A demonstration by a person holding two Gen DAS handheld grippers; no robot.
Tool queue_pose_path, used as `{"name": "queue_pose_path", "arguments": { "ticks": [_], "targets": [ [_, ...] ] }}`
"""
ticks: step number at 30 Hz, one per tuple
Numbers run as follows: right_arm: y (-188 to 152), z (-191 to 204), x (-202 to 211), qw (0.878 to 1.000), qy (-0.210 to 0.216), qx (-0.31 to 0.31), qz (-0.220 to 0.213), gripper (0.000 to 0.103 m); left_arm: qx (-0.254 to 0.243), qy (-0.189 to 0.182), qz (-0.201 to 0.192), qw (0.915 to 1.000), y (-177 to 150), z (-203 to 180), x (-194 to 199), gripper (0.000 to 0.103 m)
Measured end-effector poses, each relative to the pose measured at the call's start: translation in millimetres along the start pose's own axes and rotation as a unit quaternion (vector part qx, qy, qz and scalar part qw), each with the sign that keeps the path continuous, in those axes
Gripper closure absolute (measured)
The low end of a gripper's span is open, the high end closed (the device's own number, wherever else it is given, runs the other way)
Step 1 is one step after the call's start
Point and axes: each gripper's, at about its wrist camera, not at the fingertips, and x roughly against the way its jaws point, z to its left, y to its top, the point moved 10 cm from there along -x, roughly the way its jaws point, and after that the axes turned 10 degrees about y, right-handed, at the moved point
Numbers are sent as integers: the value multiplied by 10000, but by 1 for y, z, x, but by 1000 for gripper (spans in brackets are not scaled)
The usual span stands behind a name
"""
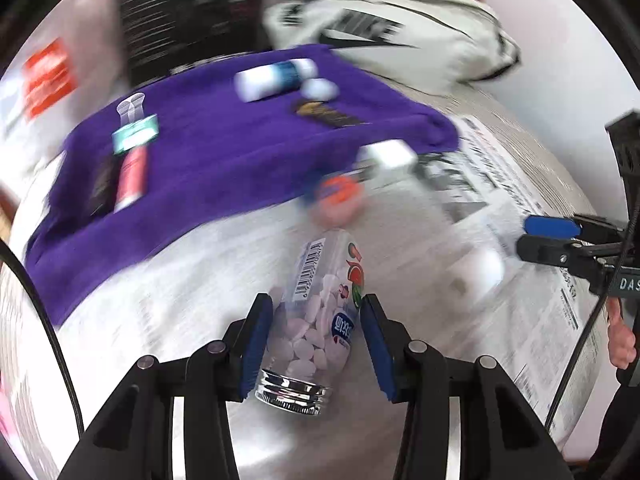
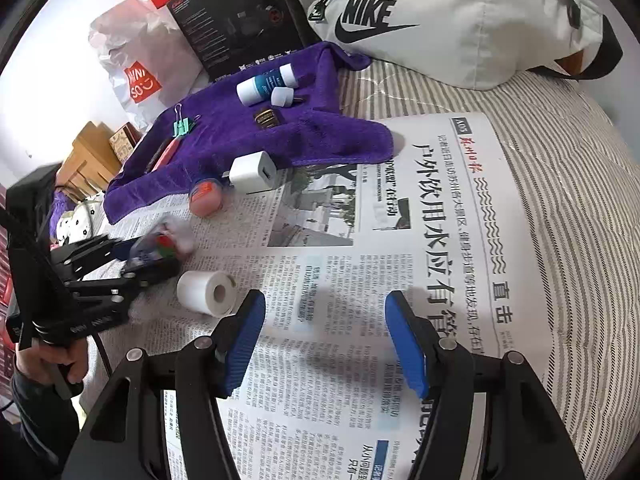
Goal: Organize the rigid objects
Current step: 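Grasp the clear pill bottle with the left tool while the right tool grasps the white tape roll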
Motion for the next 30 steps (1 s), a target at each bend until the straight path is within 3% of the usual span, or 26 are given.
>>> {"name": "queue_pose_path", "arguments": {
  "ticks": [5,10,14,16,22,25,29,30],
  "targets": [
    [0,10,-5,9999,96,83,55,41,211,105,15,9997,-15,33,5,59],
    [-1,17,-10,9997,17,212,118,39,-407,267,32,9988,-15,22,2,54],
    [-3,25,-10,9996,117,197,147,39,-469,237,71,9986,-11,15,2,56],
    [-5,33,-13,9993,160,267,189,39,-301,262,51,9992,-10,19,2,59],
    [-8,66,-30,9979,276,505,306,39,576,968,-44,9936,-4,57,-5,61],
    [-6,77,-39,9978,261,555,269,39,1012,988,-64,9899,-7,70,-5,61],
    [-1,78,-49,9976,-64,677,136,40,1126,1076,-185,9876,-10,71,-4,61],
    [0,79,-50,9971,-124,740,89,45,1151,1060,-189,9875,-11,71,-3,61]
  ]
}}
